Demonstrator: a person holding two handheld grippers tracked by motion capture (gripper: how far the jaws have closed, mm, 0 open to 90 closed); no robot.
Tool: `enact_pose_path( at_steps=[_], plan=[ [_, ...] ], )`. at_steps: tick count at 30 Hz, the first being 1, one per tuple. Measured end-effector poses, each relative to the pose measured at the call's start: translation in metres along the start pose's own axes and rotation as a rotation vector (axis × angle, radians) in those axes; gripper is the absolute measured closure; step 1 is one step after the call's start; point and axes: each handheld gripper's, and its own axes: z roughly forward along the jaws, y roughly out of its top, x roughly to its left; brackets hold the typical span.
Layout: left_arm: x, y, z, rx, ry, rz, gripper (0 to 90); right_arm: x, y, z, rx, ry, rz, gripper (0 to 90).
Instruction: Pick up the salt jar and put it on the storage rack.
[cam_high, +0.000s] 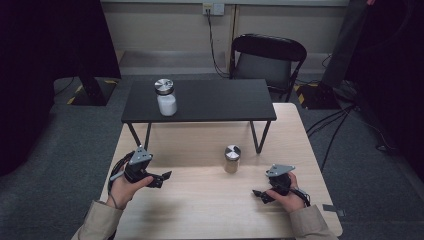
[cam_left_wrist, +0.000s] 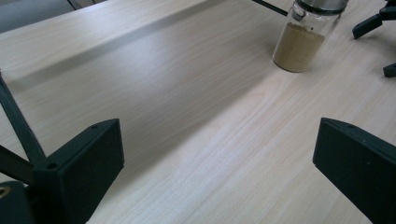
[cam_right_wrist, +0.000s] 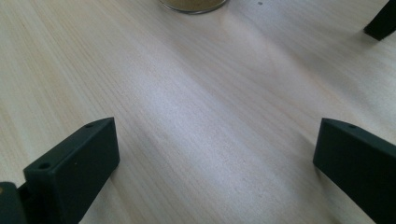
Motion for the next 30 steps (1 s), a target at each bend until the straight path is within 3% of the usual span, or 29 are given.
enact_pose_path(
  at_steps=[17, 30],
  plan=[
    [-0.001, -0.024, 0.009, 0.032, -0.002, -0.04, 1.5, 0.0, 0.0, 0.0, 0.0, 0.0, 0.0, 0.0],
    [-0.004, -0.036, 0.02, 0.083, -0.013, -0.046, 1.7, 0.0, 0.0, 0.0, 0.0, 0.0, 0.0, 0.0]
  ],
)
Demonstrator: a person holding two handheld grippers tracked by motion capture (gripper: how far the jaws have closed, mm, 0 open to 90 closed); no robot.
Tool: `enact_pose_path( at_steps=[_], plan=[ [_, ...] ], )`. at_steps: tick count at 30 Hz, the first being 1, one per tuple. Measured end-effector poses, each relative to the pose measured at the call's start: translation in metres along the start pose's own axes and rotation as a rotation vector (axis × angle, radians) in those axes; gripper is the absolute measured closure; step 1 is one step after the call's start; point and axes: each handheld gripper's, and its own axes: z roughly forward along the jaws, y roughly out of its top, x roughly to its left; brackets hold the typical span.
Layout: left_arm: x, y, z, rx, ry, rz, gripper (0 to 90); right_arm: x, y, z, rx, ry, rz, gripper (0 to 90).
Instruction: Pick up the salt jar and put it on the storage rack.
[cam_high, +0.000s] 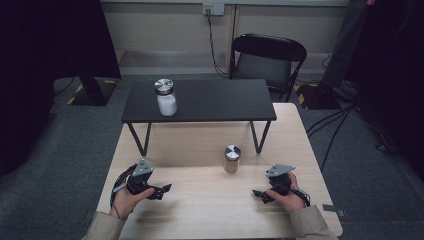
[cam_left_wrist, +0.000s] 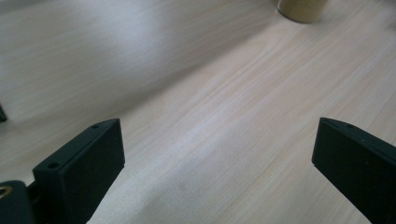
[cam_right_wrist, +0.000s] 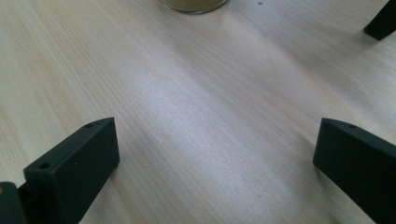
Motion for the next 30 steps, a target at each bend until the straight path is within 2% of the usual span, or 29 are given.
enact_pose_path(
  at_steps=[10, 16, 26, 30],
  plan=[
    [0.0, -0.008, 0.012, 0.025, 0.005, -0.016, 2.2, 0.0, 0.0, 0.0, 0.0, 0.0, 0.0, 0.0],
    [-0.003, -0.008, 0.018, 0.065, 0.011, 0.004, 2.3, 0.0, 0.0, 0.0, 0.0, 0.0, 0.0, 0.0],
    [-0.005, -0.013, 0.022, 0.071, 0.03, 0.002, 3.0, 0.0, 0.0, 0.0, 0.0, 0.0, 0.0, 0.0],
    [-0.006, -0.012, 0.024, 0.087, 0.032, 0.015, 3.2, 0.0, 0.0, 0.0, 0.0, 0.0, 0.0, 0.0]
  ],
)
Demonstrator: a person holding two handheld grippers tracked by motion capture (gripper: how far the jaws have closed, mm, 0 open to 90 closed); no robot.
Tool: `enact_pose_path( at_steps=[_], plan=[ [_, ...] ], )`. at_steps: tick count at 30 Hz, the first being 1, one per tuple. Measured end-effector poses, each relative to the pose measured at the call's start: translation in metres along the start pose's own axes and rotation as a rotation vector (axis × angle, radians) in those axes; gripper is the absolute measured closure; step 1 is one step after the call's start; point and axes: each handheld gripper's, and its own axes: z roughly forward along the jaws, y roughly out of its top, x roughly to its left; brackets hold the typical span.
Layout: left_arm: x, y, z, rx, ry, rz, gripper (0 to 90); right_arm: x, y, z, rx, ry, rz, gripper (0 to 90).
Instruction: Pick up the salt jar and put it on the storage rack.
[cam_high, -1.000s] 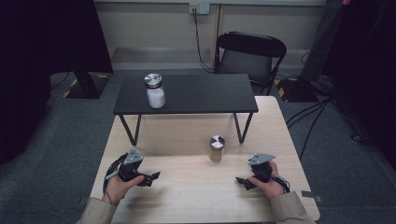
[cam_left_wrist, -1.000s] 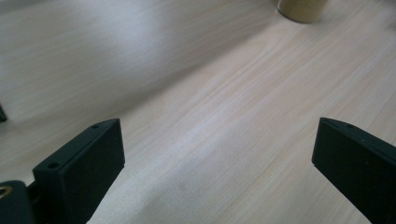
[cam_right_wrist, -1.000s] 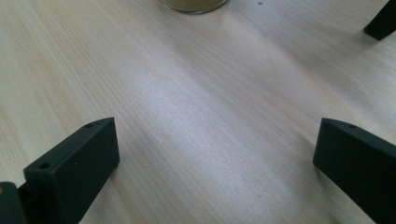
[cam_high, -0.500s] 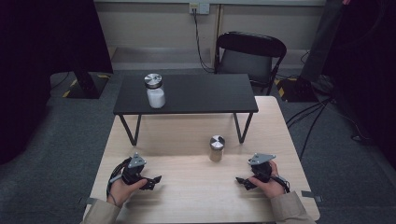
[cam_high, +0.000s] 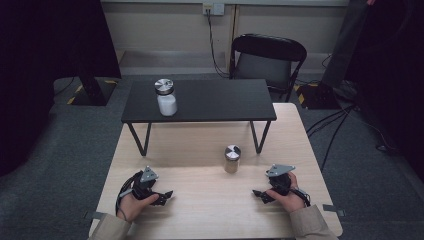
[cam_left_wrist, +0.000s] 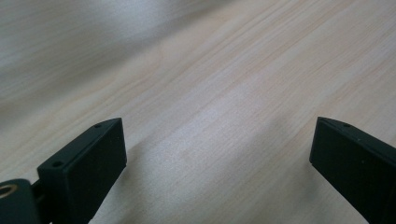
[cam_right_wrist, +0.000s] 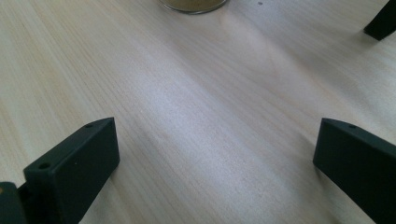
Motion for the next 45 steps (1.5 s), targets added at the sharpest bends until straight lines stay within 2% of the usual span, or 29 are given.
enact_pose_path(
  at_steps=[6, 8, 13, 16, 22, 27, 45],
  plan=[
    [-0.003, 0.0, 0.004, 0.025, 0.01, 0.016, 3.6, 0.0, 0.0, 0.0, 0.0, 0.0, 0.0, 0.0],
    [-0.003, -0.001, 0.004, 0.022, 0.012, 0.009, 3.5, 0.0, 0.0, 0.0, 0.0, 0.0, 0.0, 0.0],
    [-0.007, -0.002, 0.005, 0.023, 0.025, 0.033, 3.3, 0.0, 0.0, 0.0, 0.0, 0.0, 0.0, 0.0],
    [-0.007, -0.002, 0.005, 0.023, 0.025, 0.032, 2.5, 0.0, 0.0, 0.0, 0.0, 0.0, 0.0, 0.0],
    [-0.009, -0.004, 0.006, 0.013, 0.025, 0.036, 0.2, 0.0, 0.0, 0.0, 0.0, 0.0, 0.0, 0.0],
    [-0.009, -0.011, 0.007, -0.017, 0.025, 0.032, 0.0, 0.0, 0.0, 0.0, 0.0, 0.0, 0.0, 0.0],
    [-0.008, -0.011, 0.007, -0.016, 0.023, 0.036, 0.0, 0.0, 0.0, 0.0, 0.0, 0.0, 0.0, 0.0]
  ],
)
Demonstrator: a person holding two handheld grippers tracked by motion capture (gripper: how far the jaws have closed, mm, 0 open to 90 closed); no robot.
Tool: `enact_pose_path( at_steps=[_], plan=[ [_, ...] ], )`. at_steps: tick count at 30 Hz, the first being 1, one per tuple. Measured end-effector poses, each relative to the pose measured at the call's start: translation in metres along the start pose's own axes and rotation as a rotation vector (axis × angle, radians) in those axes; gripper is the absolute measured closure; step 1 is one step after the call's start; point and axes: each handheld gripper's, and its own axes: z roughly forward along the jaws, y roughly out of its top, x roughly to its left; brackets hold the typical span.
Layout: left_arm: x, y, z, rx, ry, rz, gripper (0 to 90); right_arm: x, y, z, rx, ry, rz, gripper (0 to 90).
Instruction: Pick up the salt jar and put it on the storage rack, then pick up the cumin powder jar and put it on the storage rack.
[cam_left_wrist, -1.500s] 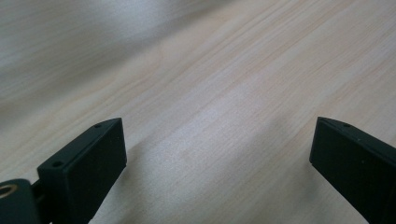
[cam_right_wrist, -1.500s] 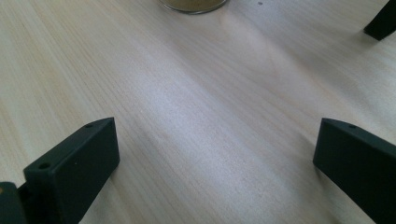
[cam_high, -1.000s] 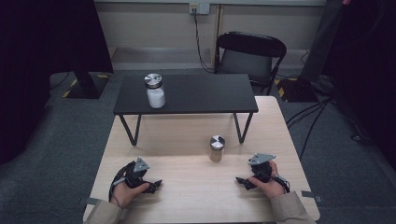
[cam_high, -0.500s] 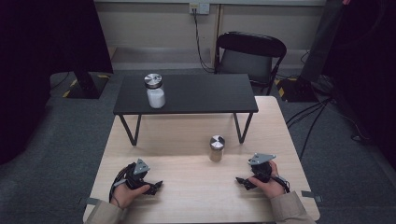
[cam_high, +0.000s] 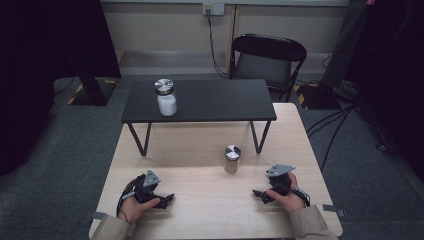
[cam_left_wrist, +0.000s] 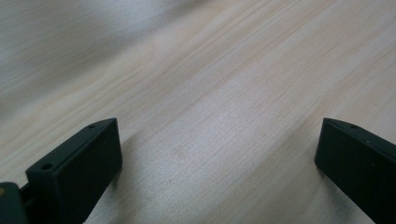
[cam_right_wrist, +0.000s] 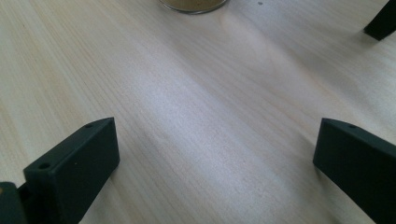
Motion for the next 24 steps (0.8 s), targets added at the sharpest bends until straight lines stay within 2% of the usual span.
enact_pose_path(
  at_steps=[20, 24],
  plan=[
    [0.0001, 0.0001, 0.0, 0.0, 0.0, 0.0, 0.0, 0.0014, 0.0015, 0.0011, 0.0, -0.005, 0.011, 0.0],
    [0.0, 0.0, 0.0, 0.0, 0.0, 0.0, 0.0, -0.0015, 0.0039, 0.0019, 0.001, 0.015, 0.016, 0.5]
  ],
)
